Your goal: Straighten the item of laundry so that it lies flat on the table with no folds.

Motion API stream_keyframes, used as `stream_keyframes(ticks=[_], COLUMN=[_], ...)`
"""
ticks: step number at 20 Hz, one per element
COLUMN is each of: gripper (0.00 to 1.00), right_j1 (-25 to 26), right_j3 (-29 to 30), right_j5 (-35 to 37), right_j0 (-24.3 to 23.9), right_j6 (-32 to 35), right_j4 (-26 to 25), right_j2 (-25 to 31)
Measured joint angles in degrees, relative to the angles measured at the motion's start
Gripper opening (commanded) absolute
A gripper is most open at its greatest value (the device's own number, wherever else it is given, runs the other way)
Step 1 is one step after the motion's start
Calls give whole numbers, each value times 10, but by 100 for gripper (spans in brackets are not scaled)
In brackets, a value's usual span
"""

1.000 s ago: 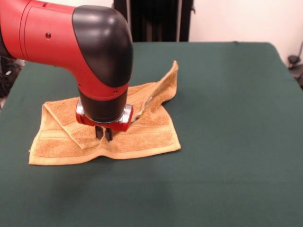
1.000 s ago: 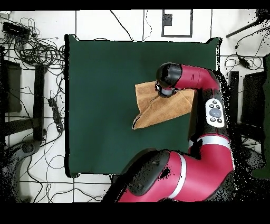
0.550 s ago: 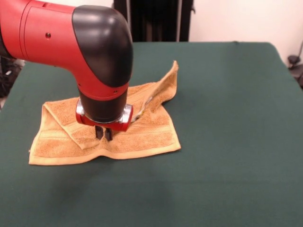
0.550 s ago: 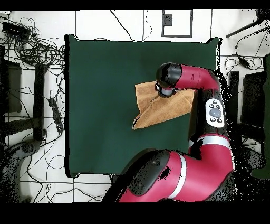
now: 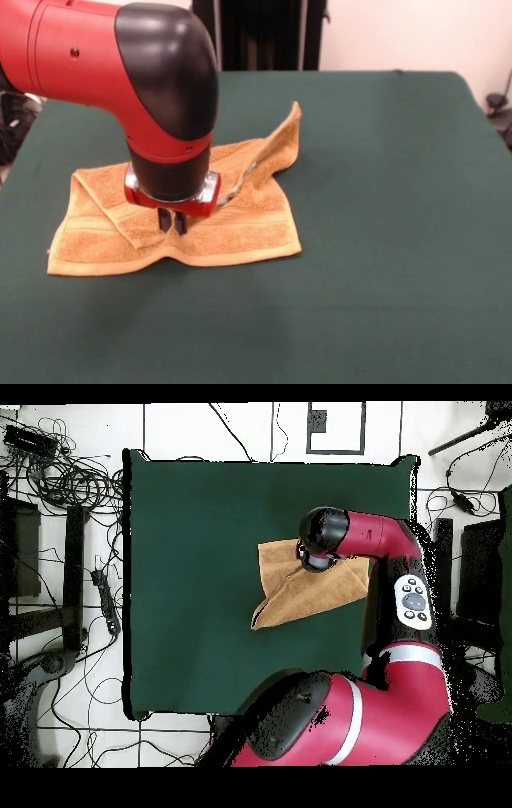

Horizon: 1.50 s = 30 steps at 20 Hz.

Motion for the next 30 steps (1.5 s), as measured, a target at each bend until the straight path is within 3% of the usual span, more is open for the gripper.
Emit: stream_keyframes(ticks=[8, 30], gripper=[0, 0], right_j1=[-18, -19], right_j3=[41, 43], right_j5=[-30, -30], right_j0=[-21, -24], right_j6=[0, -4], right_j4=[-1, -2], right_j2=[10, 11])
